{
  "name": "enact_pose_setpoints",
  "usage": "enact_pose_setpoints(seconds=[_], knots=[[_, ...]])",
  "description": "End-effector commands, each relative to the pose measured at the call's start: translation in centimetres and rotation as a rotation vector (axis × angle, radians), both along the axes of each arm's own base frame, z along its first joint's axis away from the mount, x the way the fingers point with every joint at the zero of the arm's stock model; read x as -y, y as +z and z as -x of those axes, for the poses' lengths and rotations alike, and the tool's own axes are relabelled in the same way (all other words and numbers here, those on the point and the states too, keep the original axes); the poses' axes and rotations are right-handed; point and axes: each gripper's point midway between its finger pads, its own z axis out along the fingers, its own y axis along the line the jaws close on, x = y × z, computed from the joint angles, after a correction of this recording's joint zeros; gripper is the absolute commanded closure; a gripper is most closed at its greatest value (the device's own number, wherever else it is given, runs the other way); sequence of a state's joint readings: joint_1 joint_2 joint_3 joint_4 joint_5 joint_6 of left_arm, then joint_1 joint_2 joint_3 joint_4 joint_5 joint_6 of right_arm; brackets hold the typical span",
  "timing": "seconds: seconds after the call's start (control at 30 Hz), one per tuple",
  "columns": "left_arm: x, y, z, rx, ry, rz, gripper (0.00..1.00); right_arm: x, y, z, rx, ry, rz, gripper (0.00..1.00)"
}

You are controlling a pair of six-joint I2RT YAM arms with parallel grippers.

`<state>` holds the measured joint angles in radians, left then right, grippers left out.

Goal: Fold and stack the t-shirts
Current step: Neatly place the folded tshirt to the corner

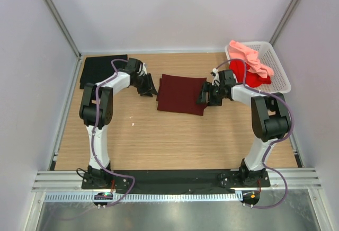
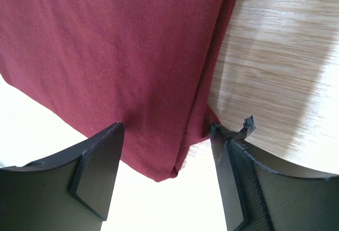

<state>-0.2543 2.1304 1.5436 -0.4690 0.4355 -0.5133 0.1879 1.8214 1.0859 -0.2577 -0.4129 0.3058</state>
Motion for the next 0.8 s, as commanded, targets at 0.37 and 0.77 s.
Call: enact_pose_setpoints(seconds=[0.37,0.77], knots=[[-0.1,-0.4,-0.1,0.006,-0.008,-0.021,0.63,-0.7,2.0,-2.6,0.098,0.039,-0.006,0.19],[-0.4,-0.9,0.6,0.000,0.006,-0.022,0.62,-1.4,-1.3,1.5,-0.124,0.051,-0.051,0.26]])
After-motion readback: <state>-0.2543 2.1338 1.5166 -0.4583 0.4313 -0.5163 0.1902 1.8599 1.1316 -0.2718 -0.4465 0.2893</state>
